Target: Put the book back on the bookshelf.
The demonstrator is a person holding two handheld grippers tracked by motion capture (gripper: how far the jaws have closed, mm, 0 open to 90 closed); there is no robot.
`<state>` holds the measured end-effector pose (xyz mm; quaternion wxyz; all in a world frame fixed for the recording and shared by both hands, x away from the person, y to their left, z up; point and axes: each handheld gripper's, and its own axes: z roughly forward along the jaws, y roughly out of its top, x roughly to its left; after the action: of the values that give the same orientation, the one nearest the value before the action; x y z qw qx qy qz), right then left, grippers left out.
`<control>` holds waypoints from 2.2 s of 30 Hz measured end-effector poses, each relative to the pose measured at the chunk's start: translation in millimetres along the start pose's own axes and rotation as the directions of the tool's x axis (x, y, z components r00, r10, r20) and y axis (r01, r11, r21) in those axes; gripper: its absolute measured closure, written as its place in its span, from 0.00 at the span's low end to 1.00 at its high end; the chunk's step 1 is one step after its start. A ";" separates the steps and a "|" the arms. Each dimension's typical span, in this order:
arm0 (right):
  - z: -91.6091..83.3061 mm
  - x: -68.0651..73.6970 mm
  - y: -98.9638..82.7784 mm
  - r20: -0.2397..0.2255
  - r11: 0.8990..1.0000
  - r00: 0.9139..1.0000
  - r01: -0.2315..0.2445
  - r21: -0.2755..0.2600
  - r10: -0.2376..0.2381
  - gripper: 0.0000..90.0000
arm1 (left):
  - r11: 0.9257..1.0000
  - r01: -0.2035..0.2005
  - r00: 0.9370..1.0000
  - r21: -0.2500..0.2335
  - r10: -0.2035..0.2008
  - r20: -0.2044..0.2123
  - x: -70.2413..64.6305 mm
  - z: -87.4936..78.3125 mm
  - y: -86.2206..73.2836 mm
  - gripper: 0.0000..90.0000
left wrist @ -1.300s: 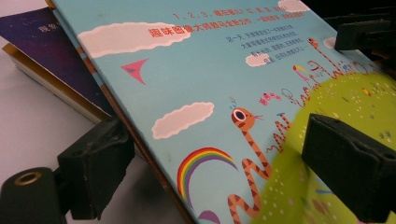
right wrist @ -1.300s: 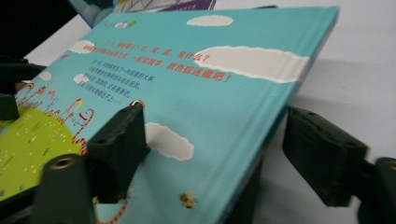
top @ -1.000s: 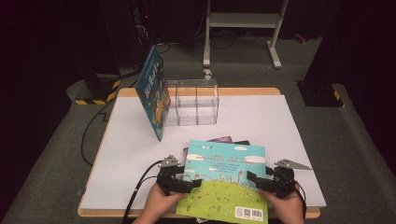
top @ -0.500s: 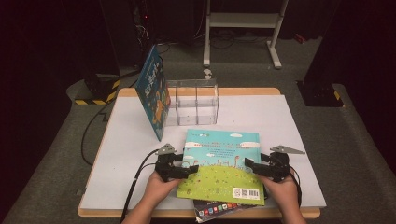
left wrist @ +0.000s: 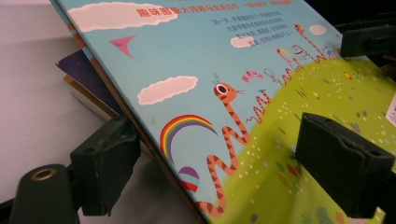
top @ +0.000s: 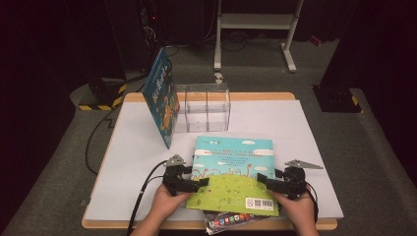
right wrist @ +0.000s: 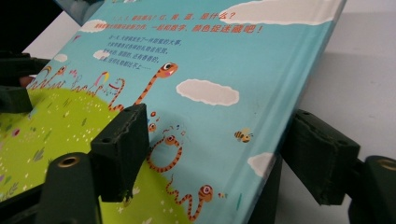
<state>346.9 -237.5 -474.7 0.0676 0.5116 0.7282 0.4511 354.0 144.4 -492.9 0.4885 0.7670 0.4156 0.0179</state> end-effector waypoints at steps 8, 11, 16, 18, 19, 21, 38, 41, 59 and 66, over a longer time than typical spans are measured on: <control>-8.5 6.0 5.3 0.021 0.998 0.999 0.036 -0.061 -0.035 0.34 | 0.998 -0.050 0.998 -0.035 0.049 -0.045 -8.5 -5.3 5.9 0.18; -12.2 8.4 10.0 0.035 0.995 0.998 0.052 -0.088 -0.049 0.36 | 0.996 -0.071 0.995 -0.056 0.067 -0.068 -11.9 -8.6 11.0 0.21; -19.3 13.4 17.5 0.057 0.986 0.996 0.079 -0.150 -0.071 0.40 | 0.989 -0.108 0.990 -0.102 0.097 -0.103 -16.1 -14.3 19.4 0.26; -21.7 16.3 19.6 0.070 0.981 0.994 0.097 -0.169 -0.086 0.41 | 0.986 -0.105 0.991 -0.128 0.093 -0.099 -15.6 -16.1 21.4 0.29; -22.6 17.7 20.2 0.073 0.979 0.993 0.104 -0.176 -0.093 0.41 | 0.985 -0.102 0.991 -0.140 0.089 -0.100 -15.8 -17.1 22.7 0.30; -24.7 21.2 22.0 0.081 0.974 0.991 0.119 -0.193 -0.105 0.42 | 0.980 -0.105 0.991 -0.167 0.089 -0.100 -17.3 -19.9 25.9 0.31; -51.0 49.2 48.1 0.129 0.905 0.973 0.228 -0.360 -0.193 0.60 | 0.911 -0.239 0.957 -0.336 0.162 -0.241 -34.5 -48.5 50.4 0.46; -54.3 53.0 49.6 0.143 0.890 0.968 0.248 -0.383 -0.208 0.60 | 0.893 -0.274 0.945 -0.356 0.181 -0.272 -38.0 -51.3 53.4 0.48; -47.3 40.5 51.2 0.207 0.852 0.952 0.295 -0.433 -0.225 0.57 | 0.850 -0.362 0.918 -0.382 0.254 -0.303 -32.2 -31.9 59.8 0.47; -60.6 47.9 31.5 0.159 0.832 0.951 0.310 -0.459 -0.267 0.52 | 0.835 -0.393 0.906 -0.385 0.279 -0.319 -39.5 -36.5 50.0 0.41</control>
<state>312.1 -232.3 -399.0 0.2913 0.3825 0.6590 0.5784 343.3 136.4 -420.7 0.5820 0.6890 0.3165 0.2939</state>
